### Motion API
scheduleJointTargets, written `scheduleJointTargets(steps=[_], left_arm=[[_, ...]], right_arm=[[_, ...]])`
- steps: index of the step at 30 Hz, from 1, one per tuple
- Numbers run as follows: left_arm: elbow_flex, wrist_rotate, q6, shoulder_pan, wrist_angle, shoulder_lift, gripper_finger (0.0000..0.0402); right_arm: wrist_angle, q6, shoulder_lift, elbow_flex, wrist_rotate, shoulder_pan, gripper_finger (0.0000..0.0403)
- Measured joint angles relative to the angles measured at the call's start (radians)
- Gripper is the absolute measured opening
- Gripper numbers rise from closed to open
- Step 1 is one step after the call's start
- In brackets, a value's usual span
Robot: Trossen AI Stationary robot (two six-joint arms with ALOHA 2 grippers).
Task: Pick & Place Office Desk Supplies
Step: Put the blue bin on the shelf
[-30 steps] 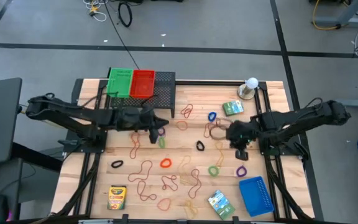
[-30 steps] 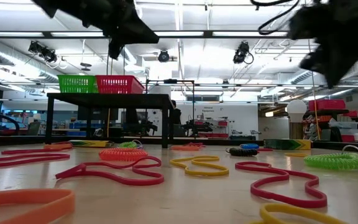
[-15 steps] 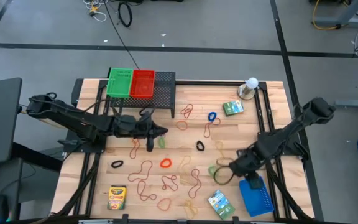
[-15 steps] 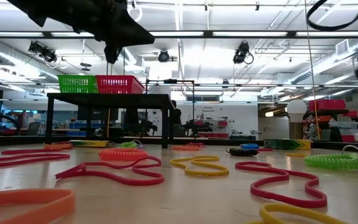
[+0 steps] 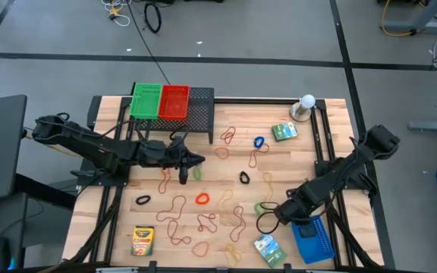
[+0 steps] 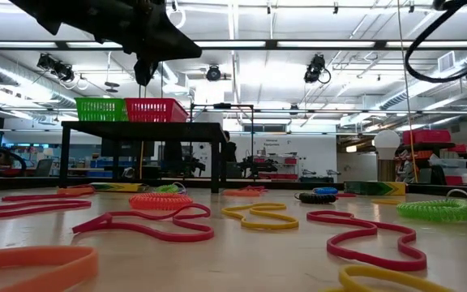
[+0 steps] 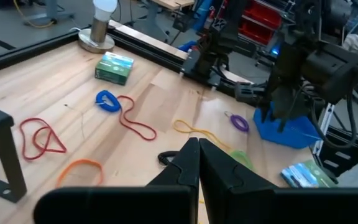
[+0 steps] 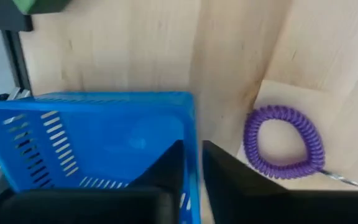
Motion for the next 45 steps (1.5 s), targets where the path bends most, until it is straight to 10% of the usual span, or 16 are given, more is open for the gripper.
scheduleJointTargets(steps=[8, 15, 26, 45], left_arm=[[0.0, -0.028, -0.014, -0.007, -0.001, -0.003, 0.0007], [0.001, -0.053, 0.1, -0.049, -0.011, -0.013, 0.0007], [0.002, -0.164, 0.124, -0.112, -0.124, -0.113, 0.0007], [0.001, -0.183, 0.103, -0.209, -0.192, -0.164, 0.0007]], right_arm=[[-0.146, 0.039, -0.072, 0.128, 0.031, -0.047, 0.001], [-0.219, 0.024, -0.08, 0.411, 0.198, -0.318, 0.001], [-0.104, -0.336, 0.308, 0.688, 0.214, -0.707, 0.0011], [0.051, -0.489, 0.559, 0.877, 0.295, -0.73, 0.0024]])
